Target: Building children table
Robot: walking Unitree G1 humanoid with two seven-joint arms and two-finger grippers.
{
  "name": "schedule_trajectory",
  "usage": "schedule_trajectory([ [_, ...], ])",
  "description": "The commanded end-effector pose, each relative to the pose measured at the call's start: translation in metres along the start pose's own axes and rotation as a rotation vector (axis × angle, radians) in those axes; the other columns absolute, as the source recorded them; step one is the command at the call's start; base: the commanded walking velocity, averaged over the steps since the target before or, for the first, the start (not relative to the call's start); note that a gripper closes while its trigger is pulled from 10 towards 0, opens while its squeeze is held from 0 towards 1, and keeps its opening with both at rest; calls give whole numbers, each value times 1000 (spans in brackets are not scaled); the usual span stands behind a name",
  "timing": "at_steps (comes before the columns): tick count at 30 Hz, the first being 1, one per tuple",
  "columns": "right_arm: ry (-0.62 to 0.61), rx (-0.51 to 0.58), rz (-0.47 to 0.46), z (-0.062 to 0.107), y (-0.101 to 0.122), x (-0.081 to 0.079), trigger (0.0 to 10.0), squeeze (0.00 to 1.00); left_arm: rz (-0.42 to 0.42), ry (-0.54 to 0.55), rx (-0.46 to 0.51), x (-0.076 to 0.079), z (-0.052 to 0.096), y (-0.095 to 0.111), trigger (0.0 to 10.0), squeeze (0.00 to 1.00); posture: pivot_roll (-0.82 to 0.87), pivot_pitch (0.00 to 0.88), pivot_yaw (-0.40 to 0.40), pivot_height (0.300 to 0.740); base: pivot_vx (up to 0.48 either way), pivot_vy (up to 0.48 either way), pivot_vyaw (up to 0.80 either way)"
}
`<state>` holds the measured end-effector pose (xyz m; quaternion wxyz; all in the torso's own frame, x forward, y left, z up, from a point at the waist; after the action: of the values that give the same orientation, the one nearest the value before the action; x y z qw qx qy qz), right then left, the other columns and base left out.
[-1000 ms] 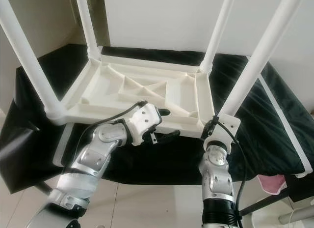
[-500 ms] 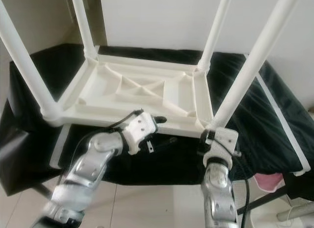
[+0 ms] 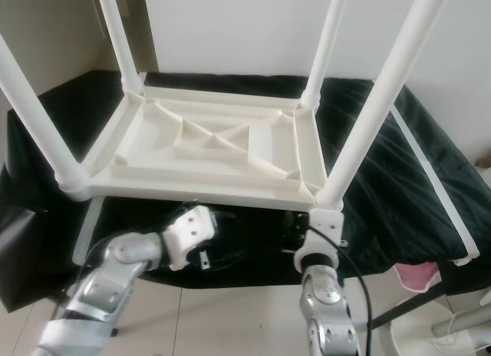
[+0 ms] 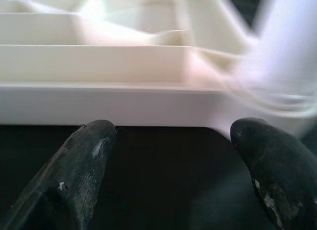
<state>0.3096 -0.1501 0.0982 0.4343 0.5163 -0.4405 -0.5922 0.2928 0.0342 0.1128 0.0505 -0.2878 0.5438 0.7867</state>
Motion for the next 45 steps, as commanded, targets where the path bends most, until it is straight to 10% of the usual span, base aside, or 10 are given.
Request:
schedule_trajectory([
  [1,10,-17,-10,0,-3,-1,10000,0,-3,1,0,-1,4,0,10000,0,-30,8,-27,740,0,0,0],
  [7,100,4,-18,-9,8,-11,10000,0,-16,152,-169,-42,45,-38,10000,0,-15,0,-39,740,0,0,0],
  [21,295,47,-13,-27,33,-35,10000,0,-29,321,-268,-86,91,-55,10000,0,-2,0,-45,740,0,0,0],
  [31,204,95,47,-42,51,7,10000,0,-44,398,-373,-106,139,-71,10000,0,7,0,-40,740,0,0,0],
  [45,72,153,107,-48,83,79,10000,0,25,266,-427,-76,186,-82,10000,0,21,28,-30,740,0,0,0],
])
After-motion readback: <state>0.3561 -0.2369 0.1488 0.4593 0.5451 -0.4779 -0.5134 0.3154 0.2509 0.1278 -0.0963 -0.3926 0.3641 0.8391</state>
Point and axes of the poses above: a point about 5 cm out from each wrist's last joint towards the gripper, its own z axis pointing back from the gripper into the wrist, its own y axis along the axis of the wrist's last joint, x = y × z, the point moved 6 cm from there along -z, pointing out of the wrist towards the gripper, and after that the axes turned 11 degrees about -z, right-handed, at the moved point
